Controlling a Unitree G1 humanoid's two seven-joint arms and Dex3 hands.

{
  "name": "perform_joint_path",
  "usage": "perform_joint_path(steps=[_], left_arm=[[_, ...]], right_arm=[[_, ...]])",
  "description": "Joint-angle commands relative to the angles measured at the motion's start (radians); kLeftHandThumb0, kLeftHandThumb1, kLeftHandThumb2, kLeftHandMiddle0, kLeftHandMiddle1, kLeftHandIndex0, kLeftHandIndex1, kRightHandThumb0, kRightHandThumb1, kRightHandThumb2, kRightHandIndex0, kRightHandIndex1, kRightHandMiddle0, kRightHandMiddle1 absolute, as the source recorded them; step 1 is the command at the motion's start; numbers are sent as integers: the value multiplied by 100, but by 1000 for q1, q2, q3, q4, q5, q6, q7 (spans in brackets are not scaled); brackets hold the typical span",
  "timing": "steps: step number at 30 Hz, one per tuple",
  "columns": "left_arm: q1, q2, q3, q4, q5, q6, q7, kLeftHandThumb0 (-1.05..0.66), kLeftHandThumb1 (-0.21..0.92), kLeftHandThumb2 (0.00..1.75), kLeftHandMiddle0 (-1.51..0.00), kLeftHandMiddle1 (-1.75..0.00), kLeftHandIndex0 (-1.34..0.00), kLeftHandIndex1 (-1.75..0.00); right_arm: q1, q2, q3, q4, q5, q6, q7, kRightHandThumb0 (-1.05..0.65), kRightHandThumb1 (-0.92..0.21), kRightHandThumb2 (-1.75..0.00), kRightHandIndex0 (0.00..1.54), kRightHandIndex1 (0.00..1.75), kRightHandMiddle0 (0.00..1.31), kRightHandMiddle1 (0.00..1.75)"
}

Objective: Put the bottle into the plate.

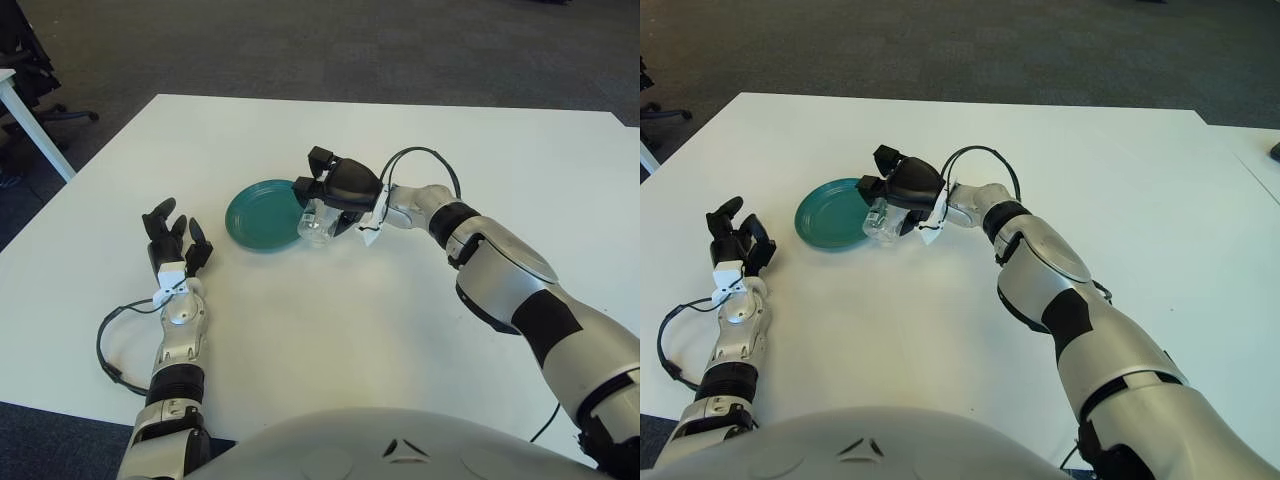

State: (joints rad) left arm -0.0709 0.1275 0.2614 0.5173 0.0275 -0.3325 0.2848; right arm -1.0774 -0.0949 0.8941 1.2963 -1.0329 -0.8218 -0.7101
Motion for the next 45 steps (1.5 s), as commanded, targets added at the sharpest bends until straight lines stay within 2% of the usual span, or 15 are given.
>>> perform_joint_path(steps=[1, 4, 9, 22, 28, 35, 45], left_arm=[[34, 62, -46, 50, -23, -21, -184, -81, 92, 86, -42, -31, -2, -104], [24, 85, -54, 75, -29, -47, -240, -82, 92, 92, -41, -30, -2, -104], [-11, 97, -58, 125, -27, -77, -266, -83, 92, 96, -39, -28, 0, -104], [-108, 53, -100, 159, 18, -53, -188, -79, 92, 89, -40, -26, -1, -106], [-123, 40, -112, 171, 27, -67, -178, -79, 92, 85, -42, -26, -1, -106], [-128, 31, -133, 176, 43, -78, -170, -82, 92, 85, -41, -25, -1, -106], [-144, 31, -140, 199, 37, -90, -178, -84, 92, 83, -43, -25, -2, -105]], right_arm=[[0, 2, -9, -4, 8, 4, -22, -39, -53, -109, 131, 175, 106, 175], [4, 5, -15, -3, 14, 5, -23, -39, -53, -109, 132, 175, 106, 175], [9, 11, -19, -3, 14, 6, -35, -39, -53, -110, 130, 175, 105, 175], [0, -10, -6, -15, -10, 24, -137, -44, -51, -114, 138, 175, 113, 175], [-9, -32, -32, -16, 11, 22, -160, -43, -49, -115, 138, 175, 112, 175], [-22, -33, -62, -14, 28, 14, -149, -39, -48, -116, 135, 175, 110, 175], [-28, -24, -72, -15, 26, 16, -129, -37, -48, -116, 134, 175, 110, 175]])
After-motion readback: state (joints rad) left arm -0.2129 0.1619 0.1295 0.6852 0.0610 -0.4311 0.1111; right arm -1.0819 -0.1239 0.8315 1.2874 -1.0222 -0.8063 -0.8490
